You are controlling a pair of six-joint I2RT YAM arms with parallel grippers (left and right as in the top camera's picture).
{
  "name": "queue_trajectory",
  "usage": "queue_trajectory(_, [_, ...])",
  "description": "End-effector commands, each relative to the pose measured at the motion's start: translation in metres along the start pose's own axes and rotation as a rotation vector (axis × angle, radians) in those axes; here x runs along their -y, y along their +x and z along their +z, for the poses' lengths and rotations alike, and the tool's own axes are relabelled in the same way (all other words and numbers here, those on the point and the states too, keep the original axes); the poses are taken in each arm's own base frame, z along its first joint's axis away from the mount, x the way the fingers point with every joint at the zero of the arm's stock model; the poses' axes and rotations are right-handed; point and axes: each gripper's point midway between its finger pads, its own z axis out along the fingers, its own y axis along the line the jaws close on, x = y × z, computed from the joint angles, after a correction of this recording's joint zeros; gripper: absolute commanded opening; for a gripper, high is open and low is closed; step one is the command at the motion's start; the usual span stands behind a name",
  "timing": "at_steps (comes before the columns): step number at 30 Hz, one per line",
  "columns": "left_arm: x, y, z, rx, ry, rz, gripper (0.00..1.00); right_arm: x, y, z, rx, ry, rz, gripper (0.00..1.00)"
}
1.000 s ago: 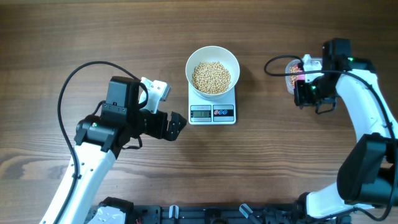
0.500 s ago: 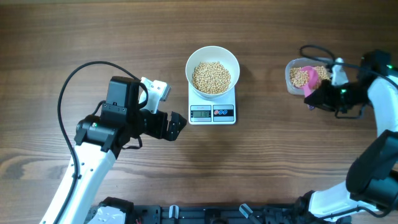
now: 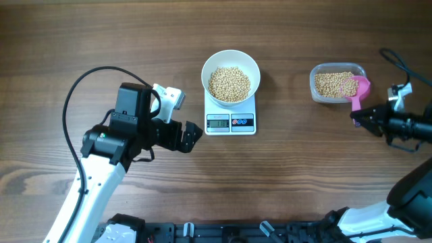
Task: Scoop item into bowl and weigh 150g on scale
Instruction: 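Scoop soybeans and lift the pink scoop out of the tub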
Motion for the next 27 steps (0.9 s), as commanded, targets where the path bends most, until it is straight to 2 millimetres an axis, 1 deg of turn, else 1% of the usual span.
queue_trajectory(1, [-0.002, 0.000, 0.001, -0.001, -0.005, 0.017, 1.00, -0.004, 0.005, 0.000, 0.042, -0.130, 0.004, 0.04])
queue_trajectory(4, [-0.002, 0.000, 0.001, -0.001, -0.005, 0.016, 1.00, -0.006, 0.005, -0.001, 0.054, -0.156, 0.007, 0.04])
queue_trajectory(9, [-0.002, 0.000, 0.001, -0.001, -0.005, 0.017, 1.00, -0.021, -0.002, -0.005, 0.102, -0.246, -0.045, 0.04])
queue_trajectory(14, [-0.002, 0.000, 0.001, -0.001, -0.005, 0.017, 1.00, -0.028, -0.004, -0.007, 0.117, -0.285, -0.042, 0.04])
queue_trajectory(15, [-0.002, 0.000, 0.001, -0.001, -0.005, 0.017, 1.00, -0.033, -0.005, -0.008, 0.127, -0.312, -0.052, 0.04])
queue_trajectory(17, [-0.002, 0.000, 0.001, -0.001, -0.005, 0.017, 1.00, -0.052, -0.006, -0.015, 0.166, -0.404, -0.105, 0.04])
queue_trajectory(19, [-0.002, 0.000, 0.001, -0.001, -0.005, 0.017, 1.00, -0.065, -0.005, -0.017, 0.176, -0.446, -0.129, 0.04])
queue_trajectory(24, [-0.002, 0.000, 0.001, -0.001, -0.005, 0.017, 1.00, -0.100, 0.012, -0.002, 0.101, -0.468, -0.229, 0.05])
queue_trajectory(27, [-0.002, 0.000, 0.001, -0.001, -0.005, 0.017, 1.00, -0.137, 0.024, 0.010, 0.018, -0.483, -0.325, 0.04])
